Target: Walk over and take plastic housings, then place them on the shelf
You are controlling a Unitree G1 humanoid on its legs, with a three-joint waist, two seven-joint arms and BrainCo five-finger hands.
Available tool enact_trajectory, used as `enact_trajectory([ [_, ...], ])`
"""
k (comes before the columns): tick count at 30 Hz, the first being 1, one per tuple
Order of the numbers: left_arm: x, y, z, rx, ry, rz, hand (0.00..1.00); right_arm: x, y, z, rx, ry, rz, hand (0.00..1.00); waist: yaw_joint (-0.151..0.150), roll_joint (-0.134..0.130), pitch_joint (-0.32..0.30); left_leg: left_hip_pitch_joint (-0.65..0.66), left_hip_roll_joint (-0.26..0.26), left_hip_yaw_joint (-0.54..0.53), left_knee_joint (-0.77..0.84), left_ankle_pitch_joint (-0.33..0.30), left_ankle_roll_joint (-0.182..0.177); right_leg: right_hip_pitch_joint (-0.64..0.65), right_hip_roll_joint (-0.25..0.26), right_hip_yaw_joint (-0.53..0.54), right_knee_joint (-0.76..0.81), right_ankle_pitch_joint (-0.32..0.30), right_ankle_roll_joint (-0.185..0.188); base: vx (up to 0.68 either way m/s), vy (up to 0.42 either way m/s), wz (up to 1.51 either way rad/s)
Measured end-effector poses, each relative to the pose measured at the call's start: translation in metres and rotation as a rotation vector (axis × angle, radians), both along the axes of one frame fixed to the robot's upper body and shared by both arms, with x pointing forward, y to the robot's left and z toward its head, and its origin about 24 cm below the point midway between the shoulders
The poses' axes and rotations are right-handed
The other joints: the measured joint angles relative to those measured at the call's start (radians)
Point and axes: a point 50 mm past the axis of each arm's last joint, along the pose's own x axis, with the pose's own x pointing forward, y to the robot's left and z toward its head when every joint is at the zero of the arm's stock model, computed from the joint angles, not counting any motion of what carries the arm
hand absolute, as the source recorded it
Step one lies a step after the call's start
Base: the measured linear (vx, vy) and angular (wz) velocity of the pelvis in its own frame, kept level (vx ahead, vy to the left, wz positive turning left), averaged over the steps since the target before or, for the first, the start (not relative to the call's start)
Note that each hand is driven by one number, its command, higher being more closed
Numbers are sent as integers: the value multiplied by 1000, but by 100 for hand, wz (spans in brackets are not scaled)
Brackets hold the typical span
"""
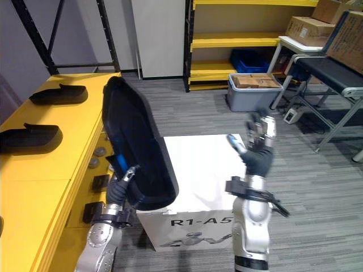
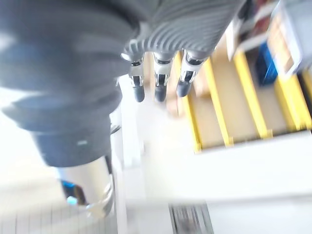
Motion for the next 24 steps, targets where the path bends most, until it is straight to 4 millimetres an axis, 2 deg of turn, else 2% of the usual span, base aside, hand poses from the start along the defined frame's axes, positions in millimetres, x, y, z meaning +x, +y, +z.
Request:
enact_trajectory([
  [3,-2,6,1,-8,-2,33,100,-14,-37,-22,116,38,-148,0,-8,0,0,-2,1,1,-1,0,0,-4,1,2,0,0,0,2,2,-1],
  [5,-6,12,1,-9,-2,59,100,-28,-59,-58,189,183,-263,0,-20,0,0,-11,2,5,-2,0,0,-15,2,6,1,0,0,3,2,-4],
  [6,-6,13,2,-8,-5,66,100,-33,-63,-69,203,230,-287,0,-22,0,0,-16,2,6,-2,0,0,-20,3,7,1,0,0,14,5,-7],
  [8,-11,19,1,-8,1,92,100,-55,-73,-114,246,447,-356,0,-24,0,0,-17,4,16,-2,-1,0,-24,4,16,2,0,0,32,9,-11],
  [9,-13,19,0,-11,4,95,100,-61,-74,-125,252,504,-364,0,-24,1,0,-18,5,18,-3,-1,1,-25,5,20,1,0,1,31,10,-15],
  [10,-15,21,-1,-13,10,105,100,-73,-74,-146,252,627,-373,0,-24,1,1,-18,7,23,-3,-4,1,-26,7,24,2,-1,1,27,8,-10],
  [11,-17,22,-2,-13,15,107,100,-85,-72,-168,263,745,-372,0,-25,0,1,-18,8,23,-4,-5,1,-27,8,25,2,-1,2,24,7,-7],
  [12,-18,22,-2,-15,17,105,100,-90,-70,-178,271,801,-365,0,-25,0,1,-18,8,23,-5,-5,1,-28,8,25,3,-1,2,23,8,-3],
  [13,-20,20,-3,-15,19,92,100,-101,-65,-197,278,913,-344,0,-24,1,2,-18,8,25,-5,-5,1,-30,9,27,6,-2,2,0,0,0],
  [14,-21,18,-3,-17,23,81,100,-112,-56,-215,285,1018,-304,0,-23,2,3,-17,9,25,-5,-5,1,-30,8,27,10,-4,3,0,0,0],
  [16,-23,15,-4,-20,27,67,100,-125,-39,-237,293,1149,-215,0,-24,3,4,-16,9,25,-3,-5,1,-32,8,27,20,-8,3,0,0,0],
  [17,-24,15,-4,-21,29,63,100,-129,-33,-243,296,1186,-187,0,-23,3,4,-16,9,25,-3,-5,1,-32,7,27,23,-10,3,0,0,0],
  [19,-26,10,-6,-24,38,36,100,-141,-8,-260,273,1313,-69,0,-22,3,4,-13,8,23,-1,-6,1,-37,4,23,49,-26,3,-27,12,6],
  [22,-28,9,-8,-30,46,29,100,-150,16,-273,207,1424,82,0,-17,3,4,-14,7,21,2,-7,2,-47,0,19,75,-37,4,-33,13,5],
  [24,-30,9,-10,-34,55,31,100,-153,25,-277,169,1464,141,0,-15,3,4,-15,3,11,2,-7,2,-49,-4,11,91,-47,5,-32,14,14],
])
